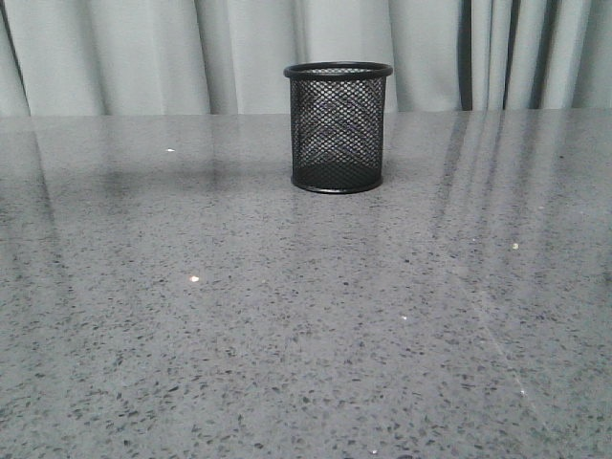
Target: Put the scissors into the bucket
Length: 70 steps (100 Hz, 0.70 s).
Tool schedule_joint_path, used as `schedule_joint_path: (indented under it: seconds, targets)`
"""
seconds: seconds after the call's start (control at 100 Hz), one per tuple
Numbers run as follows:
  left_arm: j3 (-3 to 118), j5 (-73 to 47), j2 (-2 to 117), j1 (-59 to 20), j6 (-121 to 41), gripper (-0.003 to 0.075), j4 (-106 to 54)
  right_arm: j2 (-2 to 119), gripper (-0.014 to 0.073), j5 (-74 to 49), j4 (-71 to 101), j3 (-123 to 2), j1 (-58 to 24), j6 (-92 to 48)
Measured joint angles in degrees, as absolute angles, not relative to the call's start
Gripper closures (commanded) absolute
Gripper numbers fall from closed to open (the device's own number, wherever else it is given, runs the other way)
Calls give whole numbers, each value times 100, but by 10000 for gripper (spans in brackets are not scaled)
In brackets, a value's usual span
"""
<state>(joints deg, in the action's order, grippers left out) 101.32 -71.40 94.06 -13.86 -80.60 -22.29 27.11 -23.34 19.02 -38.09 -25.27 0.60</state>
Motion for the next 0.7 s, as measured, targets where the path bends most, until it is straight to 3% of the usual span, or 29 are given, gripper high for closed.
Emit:
schedule_joint_path:
  seconds: [0.11,0.23,0.31,0.7]
  targets:
    - [10172,-7151,9406,-1871,-8060,711,-2238,3105,398,-2441,1949,-4277,-3103,48]
    - [10172,-7172,9406,-2378,-8060,711,-2191,3530,143,-2583,2100,-4781,-3544,37]
    - [10172,-7172,9406,-2679,-8060,711,-2191,3819,53,-2689,2340,-5094,-3678,37]
    - [10172,-7191,9275,-3170,-8060,711,-2220,4706,30,-2852,3389,-5564,-3723,0]
